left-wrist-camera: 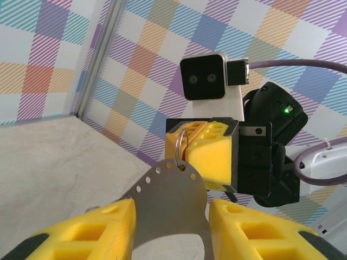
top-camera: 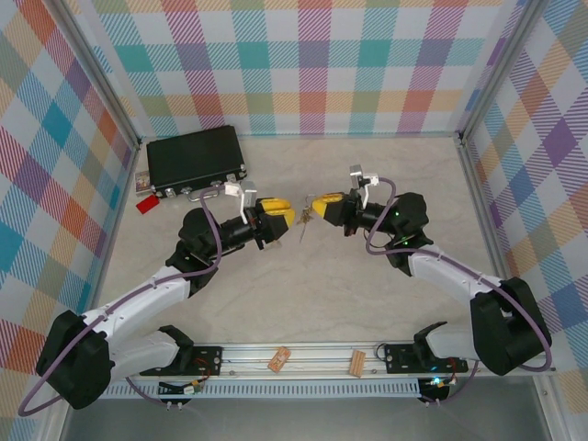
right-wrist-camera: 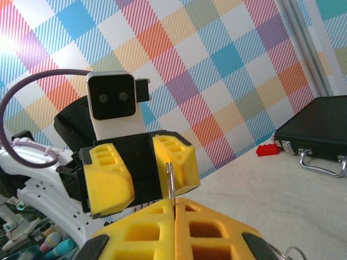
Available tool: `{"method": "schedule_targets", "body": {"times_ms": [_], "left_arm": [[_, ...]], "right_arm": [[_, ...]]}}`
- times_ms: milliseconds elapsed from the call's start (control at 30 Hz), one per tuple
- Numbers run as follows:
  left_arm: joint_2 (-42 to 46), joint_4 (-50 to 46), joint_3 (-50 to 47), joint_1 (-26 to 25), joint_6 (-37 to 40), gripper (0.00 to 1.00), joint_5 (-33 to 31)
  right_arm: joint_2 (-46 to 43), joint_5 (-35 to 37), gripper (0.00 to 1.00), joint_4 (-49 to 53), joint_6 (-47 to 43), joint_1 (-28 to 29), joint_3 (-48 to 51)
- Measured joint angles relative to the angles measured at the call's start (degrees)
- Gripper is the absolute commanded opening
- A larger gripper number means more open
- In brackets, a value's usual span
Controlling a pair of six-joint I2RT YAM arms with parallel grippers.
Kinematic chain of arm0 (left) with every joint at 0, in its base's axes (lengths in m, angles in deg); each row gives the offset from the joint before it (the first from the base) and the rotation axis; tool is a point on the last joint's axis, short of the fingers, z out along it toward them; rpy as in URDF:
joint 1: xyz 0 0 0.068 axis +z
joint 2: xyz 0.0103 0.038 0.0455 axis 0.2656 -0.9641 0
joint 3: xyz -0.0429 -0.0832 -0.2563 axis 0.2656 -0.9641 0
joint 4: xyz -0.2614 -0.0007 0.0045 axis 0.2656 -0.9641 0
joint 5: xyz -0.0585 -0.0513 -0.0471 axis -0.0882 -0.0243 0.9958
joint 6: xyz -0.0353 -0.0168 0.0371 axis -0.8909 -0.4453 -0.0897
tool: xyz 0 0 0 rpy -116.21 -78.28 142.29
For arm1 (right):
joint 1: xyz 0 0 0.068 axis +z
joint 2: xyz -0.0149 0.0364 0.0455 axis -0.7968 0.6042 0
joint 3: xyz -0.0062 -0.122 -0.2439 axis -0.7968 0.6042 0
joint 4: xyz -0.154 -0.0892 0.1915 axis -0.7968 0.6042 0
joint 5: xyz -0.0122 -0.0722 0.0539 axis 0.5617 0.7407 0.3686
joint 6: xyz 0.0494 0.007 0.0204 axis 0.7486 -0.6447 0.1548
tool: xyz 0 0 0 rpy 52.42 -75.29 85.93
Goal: Put the keys on the keyring
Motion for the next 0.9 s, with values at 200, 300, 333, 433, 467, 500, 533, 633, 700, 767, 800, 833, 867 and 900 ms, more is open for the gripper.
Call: {"method": "schedule_targets", "body": {"times_ms": [200,300,333,433,467,500,533,633,700,767,800,833,867,900], "left_arm": [[0.94,-3.98,0.00,0.00,2.43,0.40,-1.99],[1.16,-4.92,0.00,0.00,3.02,0.40,-2.80],[1.14,-5.09,0.02,0.00,3.02,0.40,-2.93],[0.70,-5.14,0.15,0.00,2.99,0.40,-3.17],[0.26,-5.18,0.39,0.00,2.97,0.40,-3.17],[-0.24,-5.16,0.63,0.00,2.95,0.40,-3.15],[-0.79,-5.16,0.90,0.00,2.95,0.40,-3.15],[-2.12,-5.20,1.68,0.00,2.84,0.40,-2.97],[-2.69,-5.20,2.08,0.00,2.73,0.40,-2.89],[-2.91,-5.33,2.34,0.00,2.67,0.40,-2.67],[-2.99,-5.33,2.45,0.00,2.54,0.40,-2.54],[-3.02,-5.38,2.54,0.00,2.51,0.40,-2.51],[-3.02,-5.38,2.60,0.00,2.49,0.40,-2.49],[-3.02,-5.40,2.67,0.00,2.49,0.40,-2.49]], "right_arm": [[-4.87,10.36,0.00,14.40,-11.37,1.25,-1.03],[-8.20,17.27,0.00,20.48,-17.16,2.16,-1.07],[-8.98,19.37,0.00,22.14,-18.80,2.43,-1.16],[-10.40,26.08,0.00,26.84,-23.56,3.37,-1.51],[-10.60,28.24,0.00,28.00,-25.07,3.78,-1.55],[-10.80,30.84,0.00,29.22,-26.75,4.26,-1.55],[-10.88,32.83,0.00,30.18,-28.09,4.79,-1.55],[-11.17,38.95,0.00,32.61,-32.37,7.17,-1.55],[-11.41,42.40,0.00,33.16,-34.86,8.31,-1.55],[-11.74,45.07,0.00,33.48,-36.72,8.90,-1.55],[-11.98,46.05,0.00,33.62,-37.57,9.14,-1.55],[-12.20,46.71,0.00,33.68,-38.01,9.18,-1.55],[-12.48,47.50,0.00,33.70,-38.58,9.27,-1.55],[-12.76,47.98,0.00,33.68,-39.04,9.29,-1.55]]}}
